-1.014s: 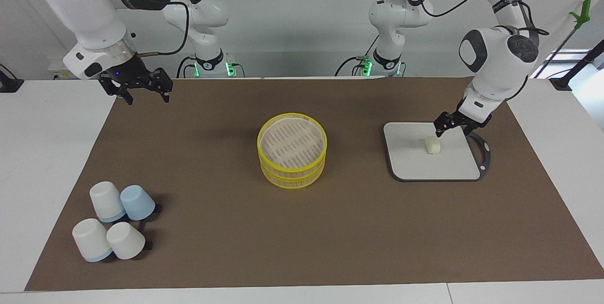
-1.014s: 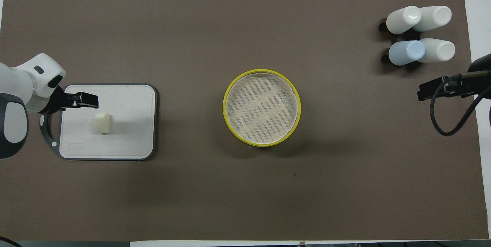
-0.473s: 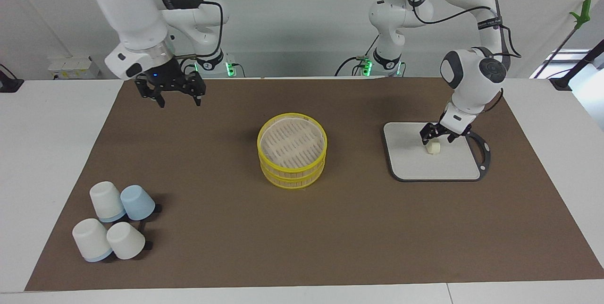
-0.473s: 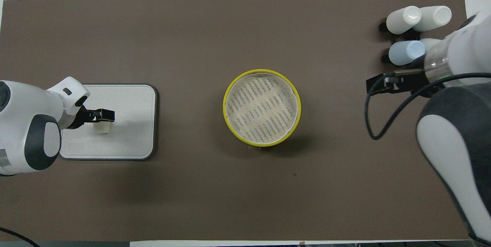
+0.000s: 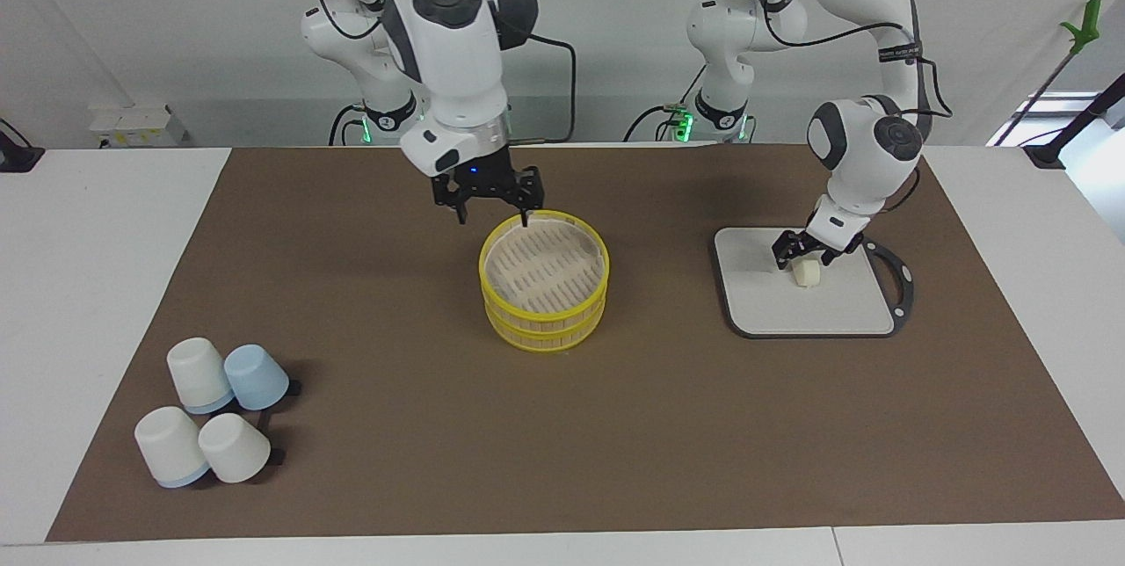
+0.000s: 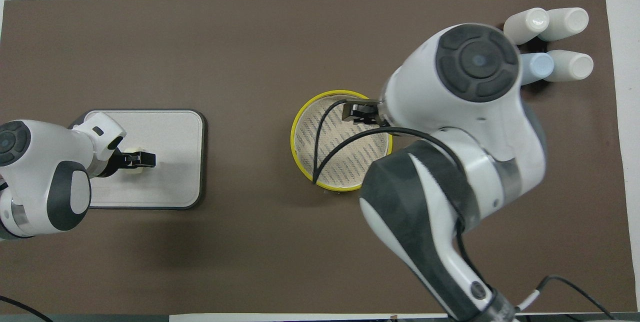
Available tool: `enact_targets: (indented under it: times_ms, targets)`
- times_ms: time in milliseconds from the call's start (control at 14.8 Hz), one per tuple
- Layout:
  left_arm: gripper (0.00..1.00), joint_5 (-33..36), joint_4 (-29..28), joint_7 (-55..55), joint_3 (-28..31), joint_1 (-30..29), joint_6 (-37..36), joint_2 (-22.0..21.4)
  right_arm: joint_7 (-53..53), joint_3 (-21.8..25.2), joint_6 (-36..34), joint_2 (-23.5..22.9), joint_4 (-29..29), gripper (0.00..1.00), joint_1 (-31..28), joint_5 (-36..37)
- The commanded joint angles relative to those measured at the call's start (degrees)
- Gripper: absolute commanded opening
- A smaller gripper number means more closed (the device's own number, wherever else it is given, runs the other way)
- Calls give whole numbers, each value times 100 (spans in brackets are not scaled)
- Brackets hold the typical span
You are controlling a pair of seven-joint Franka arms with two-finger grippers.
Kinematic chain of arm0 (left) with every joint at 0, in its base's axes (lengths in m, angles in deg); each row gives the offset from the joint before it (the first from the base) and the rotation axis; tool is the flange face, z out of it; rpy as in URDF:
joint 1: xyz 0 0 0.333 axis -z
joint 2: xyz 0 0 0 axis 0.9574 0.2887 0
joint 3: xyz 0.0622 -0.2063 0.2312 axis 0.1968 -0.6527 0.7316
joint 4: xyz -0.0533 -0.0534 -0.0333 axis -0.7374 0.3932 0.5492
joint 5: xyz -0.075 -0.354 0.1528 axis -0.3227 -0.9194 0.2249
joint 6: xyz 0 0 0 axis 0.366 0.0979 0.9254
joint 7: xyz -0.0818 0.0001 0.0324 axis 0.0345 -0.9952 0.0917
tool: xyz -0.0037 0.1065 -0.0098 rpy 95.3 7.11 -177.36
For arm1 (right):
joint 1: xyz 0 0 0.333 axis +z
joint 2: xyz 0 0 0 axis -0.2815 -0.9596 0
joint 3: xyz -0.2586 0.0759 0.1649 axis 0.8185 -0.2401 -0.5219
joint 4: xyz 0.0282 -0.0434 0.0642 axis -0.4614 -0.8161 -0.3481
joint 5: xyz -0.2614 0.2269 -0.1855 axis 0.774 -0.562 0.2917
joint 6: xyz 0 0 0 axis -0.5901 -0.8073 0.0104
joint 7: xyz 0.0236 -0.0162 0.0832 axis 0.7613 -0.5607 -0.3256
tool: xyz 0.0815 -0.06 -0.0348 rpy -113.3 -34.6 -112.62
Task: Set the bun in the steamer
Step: 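Grasp the bun with the left gripper while the right gripper lifts the lid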
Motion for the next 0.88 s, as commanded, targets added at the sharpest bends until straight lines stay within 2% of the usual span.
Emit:
enact_targets:
  times_ms: [0,203,338,473,811]
  targets:
    - [77,71,-59,55,-30,-12,233,115,378,41,240,-479,326,100,320,18]
    - [45,71,81,46,-30,-65,102,133,623,67,302,-751,343,100,707,71]
    - [22,80,230,46,-30,-65,-134,185,896,67,373,-1119,684,100,900,246]
    - [20,71,502,64,-30,-48,-512,203,1133,67,338,-1445,949,100,1094,317]
    - [20,54,1556,317,-56,14,-1935,194,1240,67,399,-1683,950,98,1200,475]
